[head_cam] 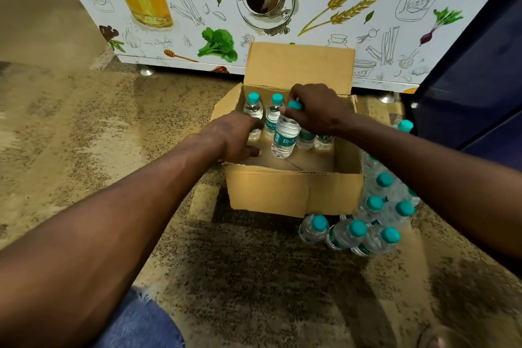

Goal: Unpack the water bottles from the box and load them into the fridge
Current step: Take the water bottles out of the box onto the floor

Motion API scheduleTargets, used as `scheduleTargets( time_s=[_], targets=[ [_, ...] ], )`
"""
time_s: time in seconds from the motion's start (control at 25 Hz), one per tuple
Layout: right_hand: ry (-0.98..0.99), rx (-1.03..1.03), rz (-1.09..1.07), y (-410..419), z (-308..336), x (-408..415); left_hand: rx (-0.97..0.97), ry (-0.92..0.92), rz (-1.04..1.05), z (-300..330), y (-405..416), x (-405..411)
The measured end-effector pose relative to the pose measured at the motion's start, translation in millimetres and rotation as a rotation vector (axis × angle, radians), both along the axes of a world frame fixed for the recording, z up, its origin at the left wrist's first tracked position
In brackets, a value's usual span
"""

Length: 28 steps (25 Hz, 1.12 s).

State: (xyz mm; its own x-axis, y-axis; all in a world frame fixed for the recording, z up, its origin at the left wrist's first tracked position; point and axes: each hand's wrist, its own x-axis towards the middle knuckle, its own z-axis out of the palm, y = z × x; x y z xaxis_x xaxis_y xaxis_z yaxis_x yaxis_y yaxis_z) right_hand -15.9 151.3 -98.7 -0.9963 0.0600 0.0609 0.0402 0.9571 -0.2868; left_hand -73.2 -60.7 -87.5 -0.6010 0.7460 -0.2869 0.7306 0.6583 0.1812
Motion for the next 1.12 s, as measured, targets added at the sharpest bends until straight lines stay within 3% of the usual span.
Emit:
scheduleTargets(
  time_s=[0.24,0.52,0.8,1.12],
  targets=[
    [0.188,-0.016,0.155,-22.8,64.7,36.1,0.282,-0.229,0.040,19.7,4.1,10.6],
    [0.154,-0.073,0.263,-54.1,94.9,95.1,0.245,-0.465,-0.102,44.8,-0.9,38.8],
    [-0.073,-0.106,0.380,-69.2,35.3,114.9,-0.101,-0.352,-0.198,16.3,5.1,51.6],
    [-0.225,0.294,0.445,-87.9,-32.6,126.2,-0.133,-0.397,-0.185,4.3,-4.2,41.9]
  ],
)
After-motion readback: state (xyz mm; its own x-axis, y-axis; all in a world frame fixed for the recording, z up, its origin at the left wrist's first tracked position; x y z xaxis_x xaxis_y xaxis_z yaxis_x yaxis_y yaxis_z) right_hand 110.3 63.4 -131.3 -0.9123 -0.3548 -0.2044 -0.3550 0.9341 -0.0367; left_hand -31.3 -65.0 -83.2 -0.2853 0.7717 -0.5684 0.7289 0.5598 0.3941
